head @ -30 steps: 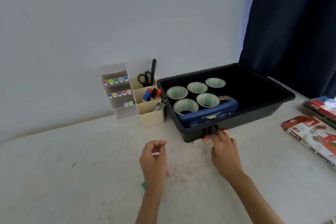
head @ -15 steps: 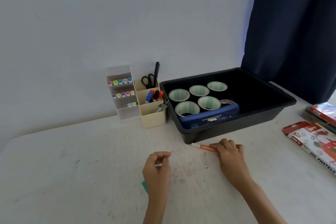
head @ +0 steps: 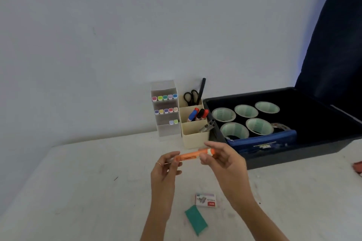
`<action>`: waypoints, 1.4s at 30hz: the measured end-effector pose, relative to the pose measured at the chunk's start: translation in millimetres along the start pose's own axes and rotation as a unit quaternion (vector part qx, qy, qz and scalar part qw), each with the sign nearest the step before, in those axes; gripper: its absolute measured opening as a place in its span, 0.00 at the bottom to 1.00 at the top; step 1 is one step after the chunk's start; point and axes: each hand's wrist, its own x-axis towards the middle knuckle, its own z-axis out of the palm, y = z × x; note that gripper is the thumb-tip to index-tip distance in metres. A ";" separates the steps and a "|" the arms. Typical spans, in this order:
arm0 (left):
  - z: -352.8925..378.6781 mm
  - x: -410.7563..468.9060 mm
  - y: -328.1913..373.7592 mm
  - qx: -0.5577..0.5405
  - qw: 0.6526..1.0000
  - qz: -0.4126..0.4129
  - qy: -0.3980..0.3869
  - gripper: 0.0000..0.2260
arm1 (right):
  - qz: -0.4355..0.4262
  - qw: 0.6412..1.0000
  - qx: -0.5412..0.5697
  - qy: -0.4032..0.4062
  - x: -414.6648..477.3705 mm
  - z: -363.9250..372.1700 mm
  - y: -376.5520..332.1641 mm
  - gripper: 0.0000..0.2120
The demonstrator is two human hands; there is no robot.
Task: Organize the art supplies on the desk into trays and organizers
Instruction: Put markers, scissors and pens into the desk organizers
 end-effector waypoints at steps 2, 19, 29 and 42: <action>-6.4 15.4 3.5 0.015 1.000 -0.004 -0.001 0.07 | -0.004 1.000 0.014 0.004 14.1 16.2 -4.8 0.11; -15.2 121.4 33.0 0.076 0.994 -0.066 -0.035 0.15 | -0.184 0.820 -0.510 -0.183 140.1 110.6 36.3 0.11; -12.5 122.4 27.0 0.128 0.990 -0.048 -0.044 0.17 | -0.145 0.731 -0.631 -0.217 154.3 130.2 28.5 0.14; -16.5 81.2 20.0 0.108 0.993 -0.047 -0.014 0.15 | -0.164 0.865 -0.456 -0.129 84.0 78.6 24.8 0.20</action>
